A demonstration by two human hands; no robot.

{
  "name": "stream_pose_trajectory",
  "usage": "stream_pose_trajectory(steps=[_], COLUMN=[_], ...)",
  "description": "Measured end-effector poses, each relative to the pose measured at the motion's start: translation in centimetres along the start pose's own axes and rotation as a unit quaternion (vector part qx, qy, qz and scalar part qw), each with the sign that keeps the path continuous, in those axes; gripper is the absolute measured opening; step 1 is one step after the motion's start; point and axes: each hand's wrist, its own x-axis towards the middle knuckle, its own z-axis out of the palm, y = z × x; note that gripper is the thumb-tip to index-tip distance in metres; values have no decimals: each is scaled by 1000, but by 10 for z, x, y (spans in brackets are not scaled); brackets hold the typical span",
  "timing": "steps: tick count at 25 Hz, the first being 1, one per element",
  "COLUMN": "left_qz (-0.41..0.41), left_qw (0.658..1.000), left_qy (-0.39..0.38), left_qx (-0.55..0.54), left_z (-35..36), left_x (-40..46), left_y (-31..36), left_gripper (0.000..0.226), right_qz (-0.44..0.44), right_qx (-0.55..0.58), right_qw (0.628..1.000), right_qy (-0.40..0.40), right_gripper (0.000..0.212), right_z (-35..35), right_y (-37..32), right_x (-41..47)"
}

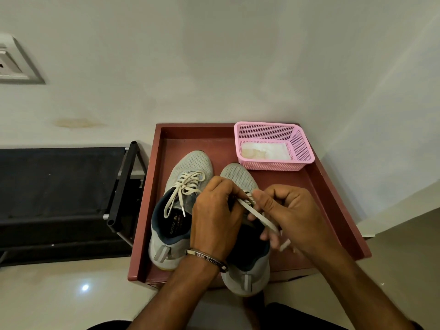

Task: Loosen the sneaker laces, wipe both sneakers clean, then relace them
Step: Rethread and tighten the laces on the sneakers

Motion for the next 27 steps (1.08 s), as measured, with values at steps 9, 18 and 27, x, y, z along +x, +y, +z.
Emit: stream_pose_trajectory(steps=[9, 18, 27], left_qz=[7, -1, -7], left_qw=[998, 996, 997], left_qy=[-10, -32, -32], left_qx=[-63, -86, -64], left_z=[2, 1, 1], left_x=[-1, 0, -1], left_y=[0, 3, 2], left_gripper=[25, 24, 23], right_qz=[35, -139, -45], right_qx=[-88, -372, -167], right_qw=[995, 901, 979], right_qy=[11, 173, 104], right_gripper=[29, 32, 8], right_z=[-4, -12, -9], right_y=[31, 30, 25], right_x=[14, 15, 14])
